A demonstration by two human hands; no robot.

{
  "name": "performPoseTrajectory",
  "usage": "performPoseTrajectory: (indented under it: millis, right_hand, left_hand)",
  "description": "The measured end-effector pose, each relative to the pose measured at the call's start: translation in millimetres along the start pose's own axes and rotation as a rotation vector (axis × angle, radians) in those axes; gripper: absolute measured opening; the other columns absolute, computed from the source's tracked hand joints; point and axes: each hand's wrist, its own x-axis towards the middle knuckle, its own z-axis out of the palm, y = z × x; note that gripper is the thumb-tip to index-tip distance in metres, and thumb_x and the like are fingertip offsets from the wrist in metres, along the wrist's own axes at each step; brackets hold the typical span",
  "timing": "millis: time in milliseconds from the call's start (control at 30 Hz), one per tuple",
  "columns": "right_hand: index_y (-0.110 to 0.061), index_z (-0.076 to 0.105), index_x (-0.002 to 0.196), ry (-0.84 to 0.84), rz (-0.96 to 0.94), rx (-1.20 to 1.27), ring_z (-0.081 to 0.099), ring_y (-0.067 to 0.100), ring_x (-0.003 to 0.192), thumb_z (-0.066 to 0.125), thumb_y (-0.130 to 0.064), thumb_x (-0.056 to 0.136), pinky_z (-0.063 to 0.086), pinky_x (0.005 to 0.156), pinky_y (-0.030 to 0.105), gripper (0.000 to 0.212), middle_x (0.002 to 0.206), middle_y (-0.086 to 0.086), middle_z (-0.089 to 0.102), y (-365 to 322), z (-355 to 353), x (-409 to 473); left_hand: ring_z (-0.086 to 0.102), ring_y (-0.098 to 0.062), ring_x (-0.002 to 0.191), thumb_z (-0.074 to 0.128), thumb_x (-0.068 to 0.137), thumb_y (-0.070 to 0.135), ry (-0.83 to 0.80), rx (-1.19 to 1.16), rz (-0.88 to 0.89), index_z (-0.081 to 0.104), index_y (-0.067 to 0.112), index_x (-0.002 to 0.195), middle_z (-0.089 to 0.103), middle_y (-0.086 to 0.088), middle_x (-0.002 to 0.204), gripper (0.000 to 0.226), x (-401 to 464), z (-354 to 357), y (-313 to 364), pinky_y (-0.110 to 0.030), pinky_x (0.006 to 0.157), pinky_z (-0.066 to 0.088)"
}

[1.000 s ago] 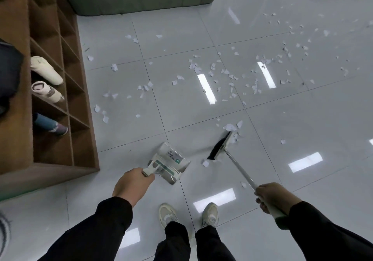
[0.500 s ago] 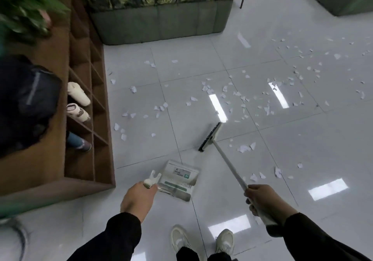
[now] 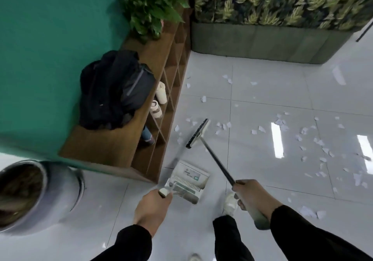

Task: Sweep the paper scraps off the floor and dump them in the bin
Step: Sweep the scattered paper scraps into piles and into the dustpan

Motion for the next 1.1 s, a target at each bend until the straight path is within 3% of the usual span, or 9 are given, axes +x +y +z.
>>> performPoseTrajectory:
  millis: [200,500,767,900,1100]
  right_hand:
    - [-0.006,0.049,0.078,-0.17,0.023,-0.138,0.033,0.015,0.042,0.054,0.004,0.086,0.027,0.046,0.02,0.014,0.06,0.009,0.041,-101.6,23.0,79.7]
    - [-0.004,0.055,0.086,-0.324,0.076,-0.383,0.04,0.018,0.044,0.056,0.002,0.09,0.034,0.049,0.022,0.007,0.07,0.015,0.047,-206.0,42.7,171.8]
    - [-0.003,0.055,0.082,-0.182,0.194,-0.339,0.041,0.019,0.047,0.053,0.003,0.089,0.035,0.046,0.019,0.01,0.071,0.015,0.051,-204.7,-1.2,196.9]
    - [0.002,0.063,0.093,-0.045,0.216,-0.323,0.05,0.026,0.059,0.056,-0.001,0.091,0.04,0.048,0.021,0.009,0.078,0.018,0.058,-194.3,-43.4,187.4]
    - [0.009,0.063,0.096,0.104,0.264,-0.257,0.053,0.025,0.053,0.058,-0.001,0.091,0.041,0.046,0.024,0.012,0.072,0.02,0.062,-172.4,-106.0,174.2]
  left_hand:
    - [0.064,-0.016,0.073,0.051,0.098,0.052,0.058,-0.025,-0.124,0.066,0.024,0.081,0.069,0.001,0.075,0.036,39.2,-14.7,40.4,-0.031,0.06,0.046]
    - [0.062,-0.015,0.071,0.052,0.094,0.055,0.093,0.004,-0.268,0.06,0.021,0.076,0.066,0.002,0.073,0.04,90.5,-22.2,96.6,-0.03,0.055,0.04]
    - [0.061,-0.011,0.065,0.053,0.096,0.057,0.1,-0.001,-0.281,0.059,0.024,0.076,0.064,0.004,0.068,0.039,109.7,-21.7,100.4,-0.029,0.056,0.044]
    - [0.064,-0.012,0.069,0.054,0.097,0.056,0.075,0.006,-0.224,0.062,0.024,0.078,0.067,0.004,0.071,0.038,121.8,-25.8,110.3,-0.029,0.06,0.048]
    - [0.066,-0.017,0.075,0.057,0.091,0.059,0.004,0.024,-0.144,0.067,0.023,0.081,0.069,0.005,0.076,0.039,143.2,-29.8,128.2,-0.033,0.065,0.052]
